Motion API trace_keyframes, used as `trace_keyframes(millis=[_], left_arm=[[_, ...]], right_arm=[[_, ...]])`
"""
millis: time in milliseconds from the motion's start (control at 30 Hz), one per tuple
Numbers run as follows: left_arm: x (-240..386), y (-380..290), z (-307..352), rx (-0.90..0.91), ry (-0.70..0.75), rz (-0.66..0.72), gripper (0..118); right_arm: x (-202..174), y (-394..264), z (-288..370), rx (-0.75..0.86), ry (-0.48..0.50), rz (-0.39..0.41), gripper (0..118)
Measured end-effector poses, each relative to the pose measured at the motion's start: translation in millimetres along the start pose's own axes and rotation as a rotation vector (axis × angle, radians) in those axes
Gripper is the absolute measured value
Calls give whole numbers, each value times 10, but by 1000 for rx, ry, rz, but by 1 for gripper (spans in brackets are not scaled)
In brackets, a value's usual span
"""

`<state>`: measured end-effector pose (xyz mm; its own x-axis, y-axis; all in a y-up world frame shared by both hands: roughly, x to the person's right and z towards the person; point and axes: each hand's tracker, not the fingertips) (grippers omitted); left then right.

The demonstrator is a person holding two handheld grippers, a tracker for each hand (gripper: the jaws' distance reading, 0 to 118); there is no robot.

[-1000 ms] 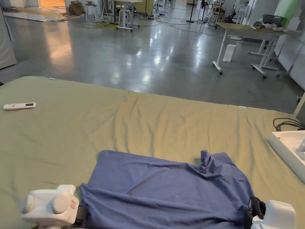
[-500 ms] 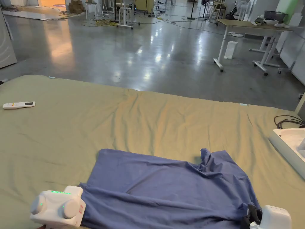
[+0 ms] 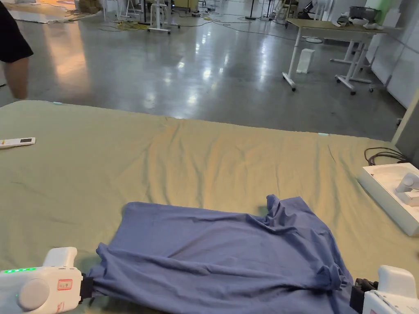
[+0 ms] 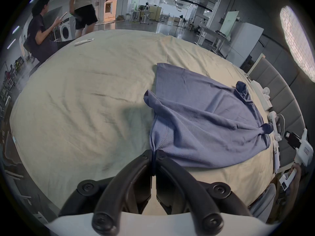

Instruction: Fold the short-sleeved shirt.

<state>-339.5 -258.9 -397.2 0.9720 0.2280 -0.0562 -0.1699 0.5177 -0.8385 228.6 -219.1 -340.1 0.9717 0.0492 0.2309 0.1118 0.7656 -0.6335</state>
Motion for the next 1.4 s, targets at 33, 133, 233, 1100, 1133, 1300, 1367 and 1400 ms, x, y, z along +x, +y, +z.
trace_keyframes(millis=[33,133,233,1100,1133,1300,1367,1400], left_arm=[[3,-4,4,7,1,-4,4],[12,2,-27,2,4,-19,4],[14,-4,-69,-4,7,-31,4],[85,171,84,62,4,-40,4],[93,210,125,71,2,-42,4],[141,375,442,126,-24,-38,4],[137,387,533,139,-21,-45,4],[122,378,572,137,-21,-45,4]], right_arm=[[51,11,-69,-41,5,4,40],[201,-3,-348,-188,50,-2,49],[237,-98,-633,-305,52,53,79],[83,133,-408,-260,83,71,7],[74,213,-360,-259,83,70,7],[80,498,-106,-249,92,68,7],[94,515,-13,-247,95,70,7],[99,503,24,-247,91,78,7]])
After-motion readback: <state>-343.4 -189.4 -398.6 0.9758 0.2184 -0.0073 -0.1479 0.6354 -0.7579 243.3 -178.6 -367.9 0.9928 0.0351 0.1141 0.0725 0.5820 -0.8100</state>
